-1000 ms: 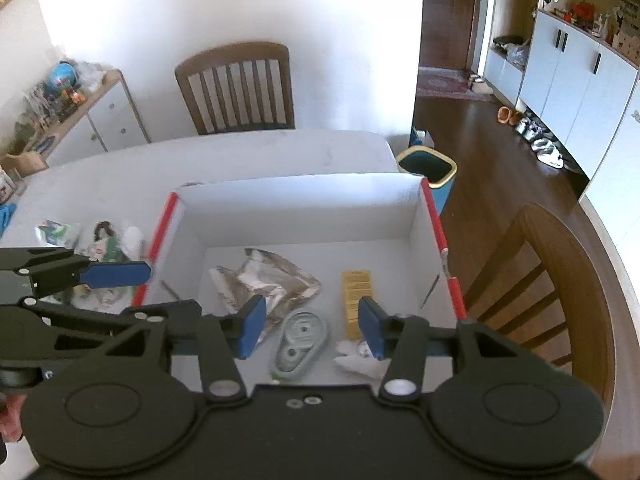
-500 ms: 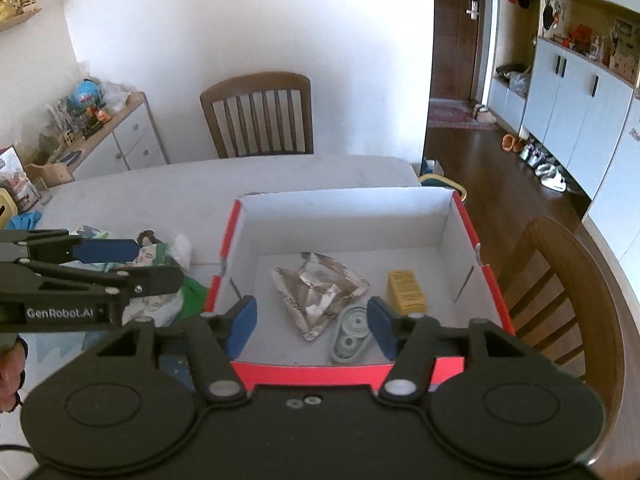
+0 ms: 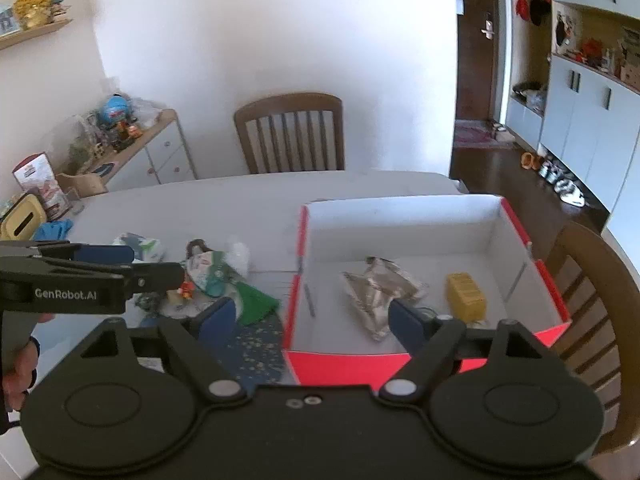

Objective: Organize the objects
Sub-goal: 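Withdraw both tools from the box toward the remaining items, then grasp the white-and-green pack with the left tool while the right tool grasps the clear bag, then carry the white pack and clear bag with both tools into the red box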

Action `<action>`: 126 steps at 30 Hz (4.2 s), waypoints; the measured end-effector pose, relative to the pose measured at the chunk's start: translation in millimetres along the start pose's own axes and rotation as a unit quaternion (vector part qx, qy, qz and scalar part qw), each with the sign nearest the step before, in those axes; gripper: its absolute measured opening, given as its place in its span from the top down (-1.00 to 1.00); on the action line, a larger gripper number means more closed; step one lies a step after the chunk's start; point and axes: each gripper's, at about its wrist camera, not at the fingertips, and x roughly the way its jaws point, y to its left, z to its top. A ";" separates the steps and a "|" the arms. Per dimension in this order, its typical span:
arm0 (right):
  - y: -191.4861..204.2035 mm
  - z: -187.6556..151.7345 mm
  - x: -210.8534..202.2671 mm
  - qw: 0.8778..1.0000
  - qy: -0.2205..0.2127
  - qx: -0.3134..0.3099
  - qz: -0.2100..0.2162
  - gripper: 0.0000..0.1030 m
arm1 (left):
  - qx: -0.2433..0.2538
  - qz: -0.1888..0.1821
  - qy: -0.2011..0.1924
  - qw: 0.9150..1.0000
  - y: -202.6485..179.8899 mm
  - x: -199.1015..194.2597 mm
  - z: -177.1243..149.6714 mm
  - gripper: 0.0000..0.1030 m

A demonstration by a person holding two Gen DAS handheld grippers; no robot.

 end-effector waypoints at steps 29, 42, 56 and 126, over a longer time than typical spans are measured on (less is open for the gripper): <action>91.8 -4.5 42.5 1.000 0.010 -0.019 0.013 -0.91 | -0.060 0.051 -0.035 0.996 137.3 -24.7 -32.1 -1.00; 114.3 19.4 95.5 0.999 0.019 -0.045 0.000 -0.90 | -0.079 0.110 -0.025 0.991 225.7 5.5 -16.6 -1.00; 114.5 49.2 171.2 0.997 0.067 -0.040 0.004 -0.84 | 0.039 0.065 0.006 0.997 258.6 78.2 -0.6 -1.00; 52.1 52.3 207.8 0.977 0.133 0.165 0.022 0.39 | 0.022 0.036 0.035 0.999 252.5 90.0 1.6 0.24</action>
